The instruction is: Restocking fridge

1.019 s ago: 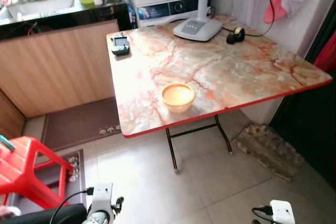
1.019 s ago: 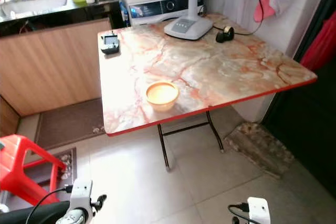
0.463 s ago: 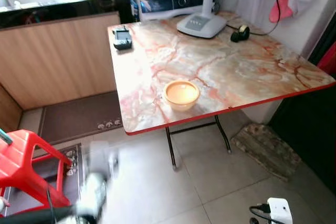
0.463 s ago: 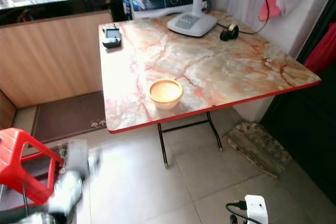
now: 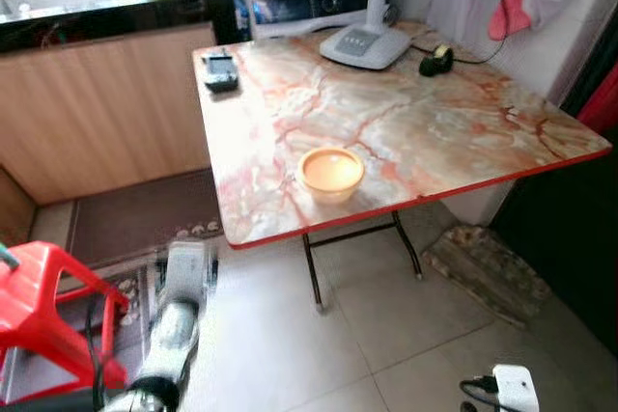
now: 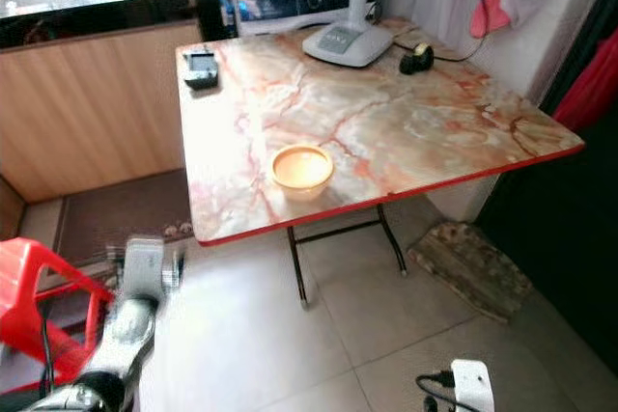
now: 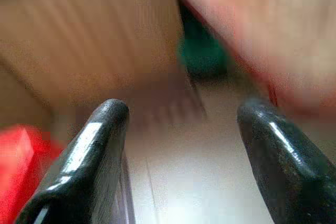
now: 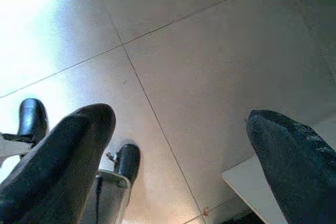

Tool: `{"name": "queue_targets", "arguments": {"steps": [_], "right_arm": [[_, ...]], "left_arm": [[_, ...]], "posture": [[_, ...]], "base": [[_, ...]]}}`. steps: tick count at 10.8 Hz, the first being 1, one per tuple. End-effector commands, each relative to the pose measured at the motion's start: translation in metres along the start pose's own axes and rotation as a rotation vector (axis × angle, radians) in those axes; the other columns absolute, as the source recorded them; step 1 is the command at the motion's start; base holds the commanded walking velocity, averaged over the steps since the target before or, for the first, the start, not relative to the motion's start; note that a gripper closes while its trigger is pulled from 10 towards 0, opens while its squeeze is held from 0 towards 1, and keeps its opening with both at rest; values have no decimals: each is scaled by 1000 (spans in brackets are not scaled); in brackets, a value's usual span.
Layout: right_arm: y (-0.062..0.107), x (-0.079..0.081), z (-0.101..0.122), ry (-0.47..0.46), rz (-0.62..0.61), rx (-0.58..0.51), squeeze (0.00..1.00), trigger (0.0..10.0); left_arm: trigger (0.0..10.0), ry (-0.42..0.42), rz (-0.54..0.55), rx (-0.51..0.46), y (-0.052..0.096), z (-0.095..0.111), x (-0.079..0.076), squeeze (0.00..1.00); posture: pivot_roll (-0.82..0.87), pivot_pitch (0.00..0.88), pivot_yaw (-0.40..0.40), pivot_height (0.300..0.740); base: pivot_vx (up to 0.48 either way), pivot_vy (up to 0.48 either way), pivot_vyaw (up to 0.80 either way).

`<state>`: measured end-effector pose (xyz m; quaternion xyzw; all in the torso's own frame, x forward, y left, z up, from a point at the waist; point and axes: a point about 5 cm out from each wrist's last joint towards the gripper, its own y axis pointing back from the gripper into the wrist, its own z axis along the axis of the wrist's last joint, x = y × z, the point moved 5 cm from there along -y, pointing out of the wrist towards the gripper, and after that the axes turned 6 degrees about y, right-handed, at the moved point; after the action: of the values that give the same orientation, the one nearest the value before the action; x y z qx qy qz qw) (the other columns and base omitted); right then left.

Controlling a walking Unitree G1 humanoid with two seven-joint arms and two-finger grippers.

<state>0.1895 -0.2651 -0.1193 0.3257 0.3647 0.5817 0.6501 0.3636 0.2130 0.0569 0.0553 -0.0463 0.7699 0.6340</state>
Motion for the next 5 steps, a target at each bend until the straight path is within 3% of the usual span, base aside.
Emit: {"name": "queue_targets", "arguments": {"steps": [1,3,5], "right_arm": [[0,1,-3,-4,4,6,0,10000],[0,0,-4,-8,1,7,0,10000],[1,-1,-5,-20,-14,5,0,10000]], "left_arm": [[10000,-20,13,-83,-3,16,4,0],[10000,-8,10,-124,-9,29,5,0],[10000,78,-80,-222,-28,71,-9,0]], "posture": [[101,0,33,740],[104,0,33,740],[107,0,33,740]], "base": [[0,0,0],[0,0,0],[0,0,0]]}}
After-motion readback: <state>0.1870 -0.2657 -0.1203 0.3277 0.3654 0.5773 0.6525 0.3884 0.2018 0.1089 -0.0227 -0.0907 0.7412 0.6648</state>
